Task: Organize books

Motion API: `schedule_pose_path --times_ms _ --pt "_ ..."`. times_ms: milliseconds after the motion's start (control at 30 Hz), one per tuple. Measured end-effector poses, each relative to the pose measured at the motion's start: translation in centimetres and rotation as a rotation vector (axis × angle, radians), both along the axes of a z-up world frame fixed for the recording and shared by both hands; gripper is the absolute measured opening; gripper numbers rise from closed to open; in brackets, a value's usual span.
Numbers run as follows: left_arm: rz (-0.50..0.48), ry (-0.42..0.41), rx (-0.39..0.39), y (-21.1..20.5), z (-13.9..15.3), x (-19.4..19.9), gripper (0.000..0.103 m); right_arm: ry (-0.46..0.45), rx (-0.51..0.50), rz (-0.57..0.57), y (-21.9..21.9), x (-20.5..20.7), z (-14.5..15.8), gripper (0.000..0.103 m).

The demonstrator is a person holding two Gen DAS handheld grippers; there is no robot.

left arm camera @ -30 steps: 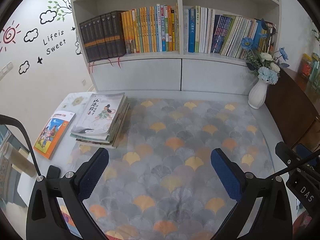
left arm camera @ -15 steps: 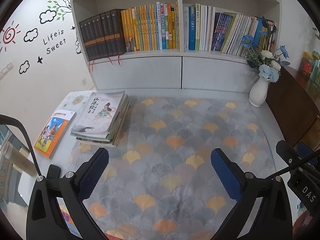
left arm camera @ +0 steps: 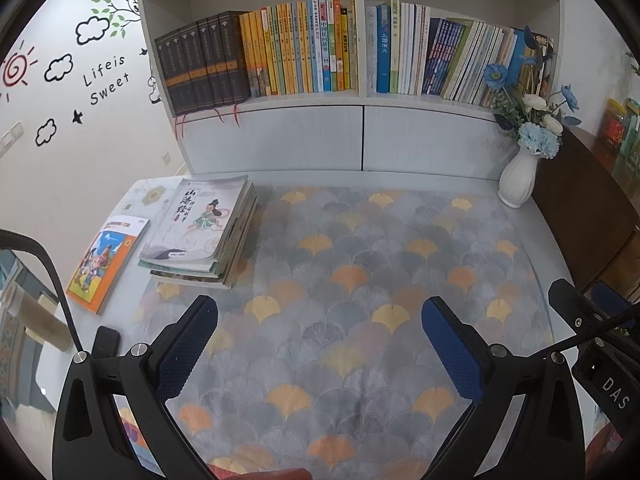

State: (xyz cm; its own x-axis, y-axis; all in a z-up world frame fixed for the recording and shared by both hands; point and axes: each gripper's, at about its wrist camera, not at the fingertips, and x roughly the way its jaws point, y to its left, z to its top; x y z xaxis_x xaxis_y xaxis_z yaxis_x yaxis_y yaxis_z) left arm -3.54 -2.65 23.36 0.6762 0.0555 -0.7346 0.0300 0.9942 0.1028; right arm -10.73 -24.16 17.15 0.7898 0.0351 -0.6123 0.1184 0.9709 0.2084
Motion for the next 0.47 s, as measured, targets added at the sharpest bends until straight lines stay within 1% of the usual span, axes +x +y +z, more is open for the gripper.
schedule_pose_path --times_ms 167,267,333,367,400,467 --pt "-0.013 0.016 -0.009 0.0 -0.4 0.1 0.102 0.007 0.001 0.008 0.2 0.2 -0.2 0.073" --pt "-0.013 0.015 0.001 -0.1 -0.5 0.0 0.102 0.009 0.003 0.015 0.4 0.2 -0.2 0.073" --pt "0.002 0.000 0.015 -0.1 -0.5 -0.1 0.102 0.009 0.004 0.023 0.6 0.2 -0.3 0.073" --pt "0.002 -0.033 0.023 -0.1 -0.4 -0.5 0.102 0.008 0.002 0.026 0.8 0.2 -0.3 0.073" --pt "-0.001 -0.044 0.036 -0.1 -0.3 -0.6 0.102 0.008 0.000 0.031 0.9 0.2 -0.3 0.073" --pt "-0.006 -0.034 0.039 0.1 -0.5 -0.3 0.102 0.008 -0.002 0.037 1.3 0.1 -0.4 0.073"
